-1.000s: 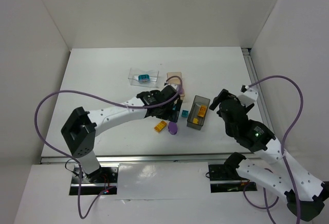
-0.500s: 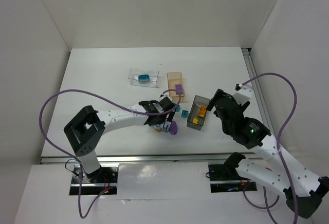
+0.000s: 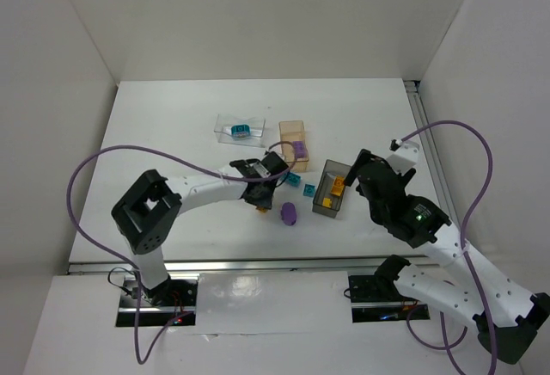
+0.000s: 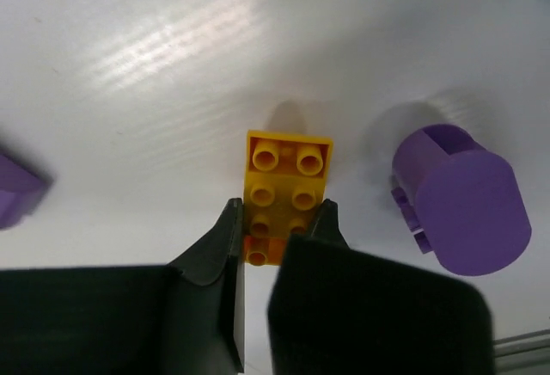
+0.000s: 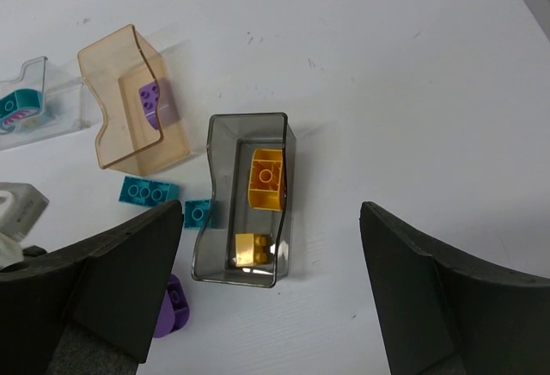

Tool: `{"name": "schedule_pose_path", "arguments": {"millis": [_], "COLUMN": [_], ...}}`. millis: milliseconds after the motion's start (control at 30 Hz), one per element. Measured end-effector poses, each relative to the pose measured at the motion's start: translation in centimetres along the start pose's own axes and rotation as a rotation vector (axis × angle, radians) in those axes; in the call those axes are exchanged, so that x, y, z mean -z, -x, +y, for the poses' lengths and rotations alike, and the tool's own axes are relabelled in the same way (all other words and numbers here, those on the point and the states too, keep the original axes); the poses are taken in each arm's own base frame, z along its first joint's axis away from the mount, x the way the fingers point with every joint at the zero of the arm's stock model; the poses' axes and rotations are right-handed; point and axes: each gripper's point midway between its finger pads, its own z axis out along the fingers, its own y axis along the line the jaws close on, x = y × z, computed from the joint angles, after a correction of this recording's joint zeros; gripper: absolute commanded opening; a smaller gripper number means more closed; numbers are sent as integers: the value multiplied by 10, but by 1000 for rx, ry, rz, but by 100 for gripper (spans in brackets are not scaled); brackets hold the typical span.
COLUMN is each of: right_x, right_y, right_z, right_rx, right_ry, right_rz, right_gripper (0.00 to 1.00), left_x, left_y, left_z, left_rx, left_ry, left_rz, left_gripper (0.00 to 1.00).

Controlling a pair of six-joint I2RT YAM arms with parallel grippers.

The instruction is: Sort the legos into containers by color

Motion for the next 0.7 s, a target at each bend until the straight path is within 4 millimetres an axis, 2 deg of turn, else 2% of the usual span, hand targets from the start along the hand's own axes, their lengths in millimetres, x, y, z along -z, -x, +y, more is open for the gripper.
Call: {"name": "schedule_pose_path", "arguments": {"millis": [100, 167, 267, 333, 433, 533, 700], "right_x": [0, 0, 0, 0, 0, 2, 7], "right_y": [0, 0, 0, 0, 1, 6, 17], "right_z": [1, 1, 1, 1, 2, 3, 4], "right_rx": [1, 1, 4, 4, 2, -6, -33], "right_ry": [3, 4, 4, 4, 6, 10, 23], "right_rz": [0, 0, 0, 0, -1, -8, -33], "right_gripper": [90, 90, 90, 90, 90, 90, 90], "left_x": [11, 25, 51, 75, 93, 92, 62], "left_y": [18, 37, 71, 95, 117, 129, 121], "left_z": [8, 6, -21, -54, -88, -116, -134], "left_rx": [44, 56, 55, 35, 12, -6, -25], "left_ry": [-27, -73, -186, -297, -398, -466, -482], "left_rz": [-25, -63, -142, -203, -251, -260, -188], "left_gripper": [1, 1, 1, 1, 0, 0, 1]}}
